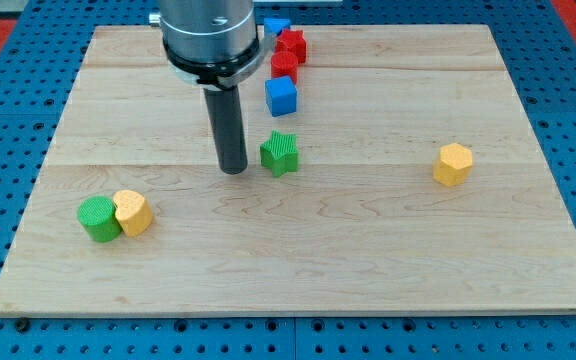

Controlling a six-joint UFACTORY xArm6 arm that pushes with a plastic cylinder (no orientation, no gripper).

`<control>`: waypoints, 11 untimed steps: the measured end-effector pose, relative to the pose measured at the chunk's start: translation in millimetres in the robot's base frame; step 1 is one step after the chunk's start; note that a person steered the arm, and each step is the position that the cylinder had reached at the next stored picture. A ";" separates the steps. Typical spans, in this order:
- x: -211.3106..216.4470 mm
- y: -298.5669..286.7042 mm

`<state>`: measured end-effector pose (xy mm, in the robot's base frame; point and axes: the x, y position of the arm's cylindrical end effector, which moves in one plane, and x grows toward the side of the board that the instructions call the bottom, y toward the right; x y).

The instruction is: Place the green star diagonal to the yellow hexagon

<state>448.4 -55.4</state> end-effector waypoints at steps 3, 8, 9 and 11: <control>-9.5 95.3; -61.1 44.0; -63.3 44.0; -60.9 43.8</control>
